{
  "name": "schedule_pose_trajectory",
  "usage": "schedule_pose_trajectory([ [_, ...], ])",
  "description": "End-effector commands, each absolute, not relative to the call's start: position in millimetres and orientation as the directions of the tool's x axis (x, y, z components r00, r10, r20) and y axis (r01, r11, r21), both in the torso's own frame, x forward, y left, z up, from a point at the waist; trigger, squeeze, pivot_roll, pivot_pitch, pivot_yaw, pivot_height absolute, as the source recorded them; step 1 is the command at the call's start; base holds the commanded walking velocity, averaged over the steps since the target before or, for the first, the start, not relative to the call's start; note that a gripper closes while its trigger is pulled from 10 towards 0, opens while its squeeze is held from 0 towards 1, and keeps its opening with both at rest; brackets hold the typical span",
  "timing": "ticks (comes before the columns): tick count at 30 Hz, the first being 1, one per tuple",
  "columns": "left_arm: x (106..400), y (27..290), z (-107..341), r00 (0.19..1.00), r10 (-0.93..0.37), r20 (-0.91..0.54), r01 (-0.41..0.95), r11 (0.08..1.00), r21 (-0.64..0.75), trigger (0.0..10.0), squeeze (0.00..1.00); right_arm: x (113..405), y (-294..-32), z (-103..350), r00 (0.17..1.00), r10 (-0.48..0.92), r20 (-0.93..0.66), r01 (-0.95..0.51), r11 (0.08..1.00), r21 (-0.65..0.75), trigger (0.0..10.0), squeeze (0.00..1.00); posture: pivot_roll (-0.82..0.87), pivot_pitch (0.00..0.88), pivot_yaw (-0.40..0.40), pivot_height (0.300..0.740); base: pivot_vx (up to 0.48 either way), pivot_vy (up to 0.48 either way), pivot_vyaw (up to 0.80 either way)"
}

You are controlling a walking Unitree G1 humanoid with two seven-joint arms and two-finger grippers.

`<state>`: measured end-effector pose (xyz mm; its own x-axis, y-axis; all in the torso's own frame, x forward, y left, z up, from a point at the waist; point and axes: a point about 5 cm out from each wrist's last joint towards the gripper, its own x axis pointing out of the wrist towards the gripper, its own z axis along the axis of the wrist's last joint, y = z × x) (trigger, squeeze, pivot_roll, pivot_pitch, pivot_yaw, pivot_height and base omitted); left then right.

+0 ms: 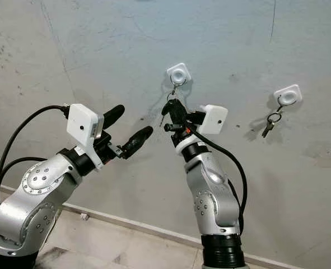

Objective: Hang keys on a hook

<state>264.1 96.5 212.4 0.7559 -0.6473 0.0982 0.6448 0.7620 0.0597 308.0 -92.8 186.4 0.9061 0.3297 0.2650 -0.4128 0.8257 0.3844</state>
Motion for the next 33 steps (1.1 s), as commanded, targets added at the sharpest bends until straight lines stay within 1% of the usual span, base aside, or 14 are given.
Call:
schedule_pose_trajectory([
  [1, 261, 95, 215, 0.744, -0.66, 0.104, 0.656, 0.752, 0.074, 10.0, 0.0, 306, -95, 156, 0.937, 0.327, 0.121, -0.348, 0.848, 0.401, 10.0, 1.0, 0.24, 0.0, -0.018, 0.74, 0.0, 0.0, 0.0],
  [11, 262, 97, 211, 0.748, -0.657, 0.094, 0.653, 0.753, 0.076, 10.0, 0.0, 308, -98, 156, 0.947, 0.297, 0.123, -0.322, 0.877, 0.356, 10.0, 1.0, 0.24, 0.0, -0.016, 0.74, 0.0, 0.0, 0.0],
  [12, 261, 98, 210, 0.751, -0.654, 0.09, 0.649, 0.757, 0.08, 10.0, 0.0, 308, -98, 159, 0.945, 0.294, 0.141, -0.325, 0.889, 0.322, 10.0, 1.0, 0.24, 0.0, -0.018, 0.74, 0.0, 0.0, 0.0],
  [13, 261, 98, 210, 0.751, -0.654, 0.09, 0.649, 0.757, 0.08, 10.0, 0.0, 308, -98, 159, 0.945, 0.294, 0.141, -0.325, 0.889, 0.322, 10.0, 1.0, 0.24, 0.0, -0.018, 0.74, 0.0, 0.0, 0.0],
  [17, 262, 99, 208, 0.756, -0.649, 0.086, 0.643, 0.761, 0.086, 10.0, 0.0, 307, -95, 168, 0.935, 0.307, 0.177, -0.344, 0.908, 0.239, 10.0, 1.0, 0.24, 0.0, -0.018, 0.74, 0.0, 0.0, 0.0],
  [20, 262, 98, 208, 0.757, -0.648, 0.085, 0.643, 0.761, 0.086, 10.0, 0.0, 306, -93, 170, 0.928, 0.323, 0.185, -0.358, 0.912, 0.202, 10.0, 1.0, 0.24, 0.0, -0.019, 0.74, 0.0, 0.0, 0.0],
  [21, 262, 98, 208, 0.757, -0.648, 0.086, 0.642, 0.762, 0.086, 10.0, 0.0, 306, -92, 172, 0.925, 0.328, 0.191, -0.359, 0.919, 0.164, 10.0, 0.86, 0.24, 0.0, -0.019, 0.74, 0.0, 0.0, 0.0],
  [22, 262, 98, 207, 0.757, -0.647, 0.086, 0.642, 0.762, 0.086, 10.0, 0.0, 306, -91, 173, 0.925, 0.325, 0.195, -0.355, 0.924, 0.141, 10.0, 0.0, 0.24, 0.0, -0.019, 0.74, 0.0, 0.0, 0.0],
  [25, 262, 98, 207, 0.758, -0.647, 0.085, 0.641, 0.763, 0.086, 10.0, 0.0, 305, -90, 175, 0.92, 0.33, 0.21, -0.362, 0.922, 0.138, 10.0, 0.0, 0.24, 0.0, -0.019, 0.74, 0.0, 0.0, 0.0],
  [26, 262, 98, 207, 0.758, -0.647, 0.086, 0.641, 0.763, 0.086, 10.0, 0.0, 304, -90, 177, 0.915, 0.336, 0.222, -0.369, 0.92, 0.131, 10.0, 1.0, 0.24, 0.0, -0.019, 0.74, 0.0, 0.0, 0.0],
  [33, 261, 98, 206, 0.758, -0.647, 0.085, 0.641, 0.763, 0.085, 10.0, 0.0, 302, -89, 182, 0.909, 0.338, 0.243, -0.363, 0.93, 0.065, 10.0, 1.0, 0.24, 0.0, -0.019, 0.74, 0.0, 0.0, 0.0],
])
